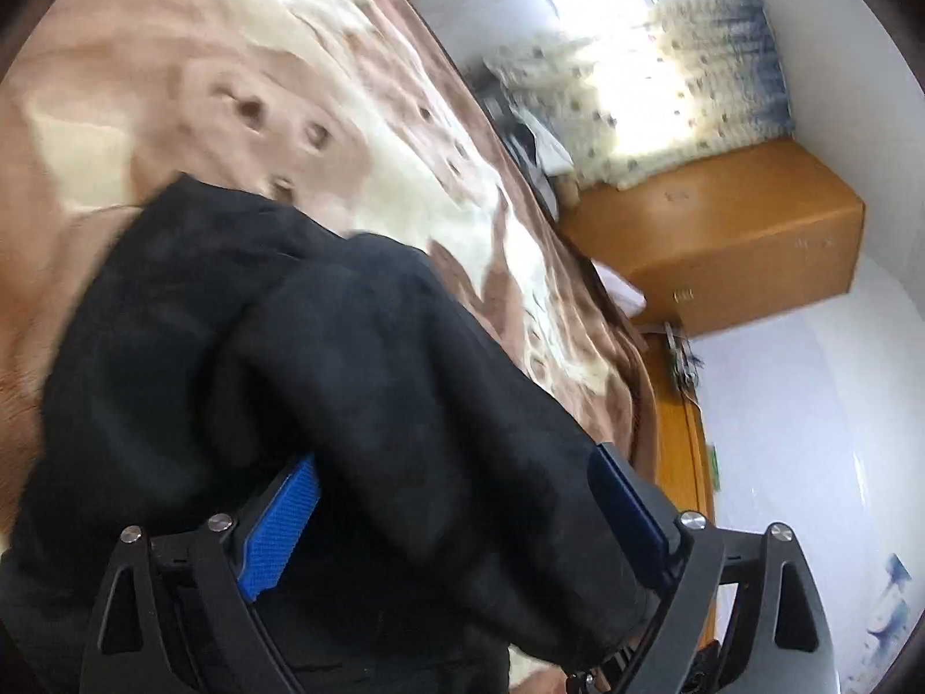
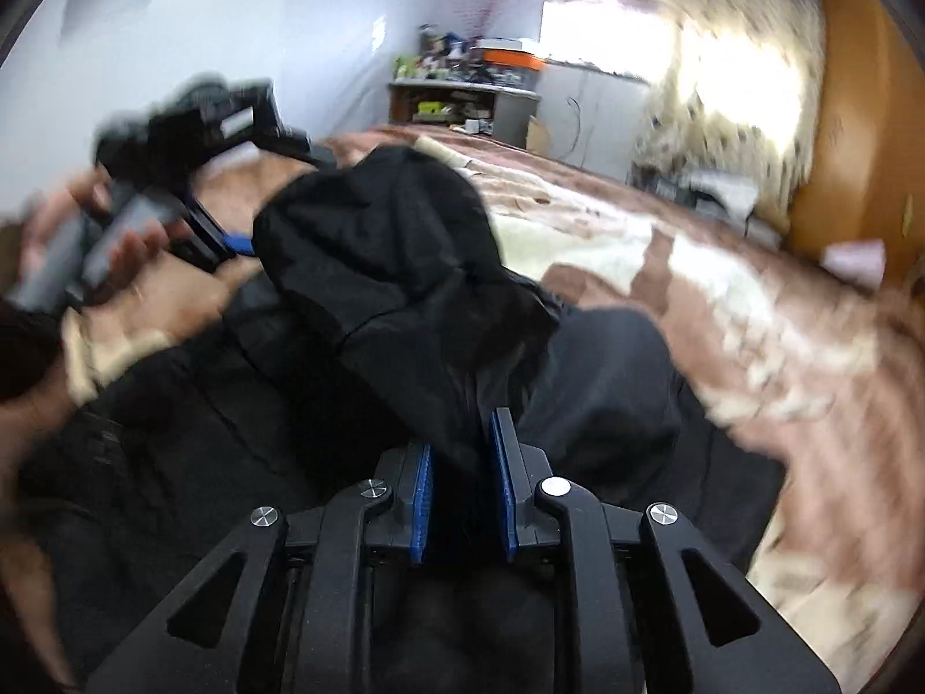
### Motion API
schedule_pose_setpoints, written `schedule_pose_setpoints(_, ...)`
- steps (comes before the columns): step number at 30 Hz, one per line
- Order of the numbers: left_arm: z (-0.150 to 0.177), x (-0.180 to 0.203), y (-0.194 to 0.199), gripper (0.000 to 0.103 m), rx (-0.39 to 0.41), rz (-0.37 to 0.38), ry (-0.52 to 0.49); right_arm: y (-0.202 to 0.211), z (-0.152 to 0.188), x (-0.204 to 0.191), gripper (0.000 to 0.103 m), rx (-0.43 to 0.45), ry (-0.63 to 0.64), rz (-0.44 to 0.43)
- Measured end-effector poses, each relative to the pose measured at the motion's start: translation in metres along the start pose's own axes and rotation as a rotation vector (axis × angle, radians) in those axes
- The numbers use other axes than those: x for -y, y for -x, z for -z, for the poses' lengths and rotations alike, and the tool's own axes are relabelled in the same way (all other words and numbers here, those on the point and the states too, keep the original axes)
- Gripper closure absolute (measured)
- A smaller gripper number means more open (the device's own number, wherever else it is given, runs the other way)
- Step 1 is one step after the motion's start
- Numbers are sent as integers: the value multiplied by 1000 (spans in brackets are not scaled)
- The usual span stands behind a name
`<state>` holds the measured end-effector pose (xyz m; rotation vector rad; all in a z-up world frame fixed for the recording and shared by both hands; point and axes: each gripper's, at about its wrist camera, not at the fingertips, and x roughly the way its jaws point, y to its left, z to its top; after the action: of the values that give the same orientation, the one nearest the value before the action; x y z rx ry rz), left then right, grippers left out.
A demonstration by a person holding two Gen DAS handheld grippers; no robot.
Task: Fold large clothes
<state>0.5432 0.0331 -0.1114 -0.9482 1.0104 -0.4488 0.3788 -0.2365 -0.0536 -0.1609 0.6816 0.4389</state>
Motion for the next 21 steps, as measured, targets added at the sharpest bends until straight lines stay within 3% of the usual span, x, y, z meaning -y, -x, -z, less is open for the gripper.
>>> schedule_pose_setpoints(1, -3, 1, -9, 10, -31, -30, -5, 6, 1, 11, 73, 1, -80, -34)
schedule_pose_setpoints(3, -8, -5, -19, 10, -26, -50, 60, 15, 3, 32, 36, 3, -239, -107)
schedule_pose_setpoints(5, -11, -11, -28, 10, -54, -68, 111, 25, 10, 62, 29, 21, -493, -216)
schedule_pose_setpoints(6, -10, -12, -29, 10, -56, -85, 125, 24, 19, 82, 29, 11, -666, -290)
schedule_pose_setpoints(8, -10, -11, -29, 11, -38, -69, 101, 18, 23, 99, 29, -53, -814, -326)
schedule_pose_setpoints(9, -11, -10, -29, 11, -32, -86, 95, 10, 24, 104, 29, -99, -851, -340)
schedule_pose_setpoints(13, -16, -17, -33, 15, -43, -96, 124, -21, 15, 108, 29, -141, -948, -422)
schedule_pose_setpoints(17, -20, -18, -36, 20, -46, -107, 104, -57, 5, 116, 29, -160, -1050, -440)
schedule_pose_setpoints(19, -22, -16, -38, 29, -60, -124, 98, -73, -2, 120, 29, -214, -1046, -384)
schedule_pose_setpoints(20, -20, -17, -37, 39, -66, -124, 97, -78, 0, 119, 33, -235, -1065, -368)
schedule_pose_setpoints(21, -22, -17, -36, 46, -68, -129, 100, -83, -2, 122, 56, -241, -1094, -357)
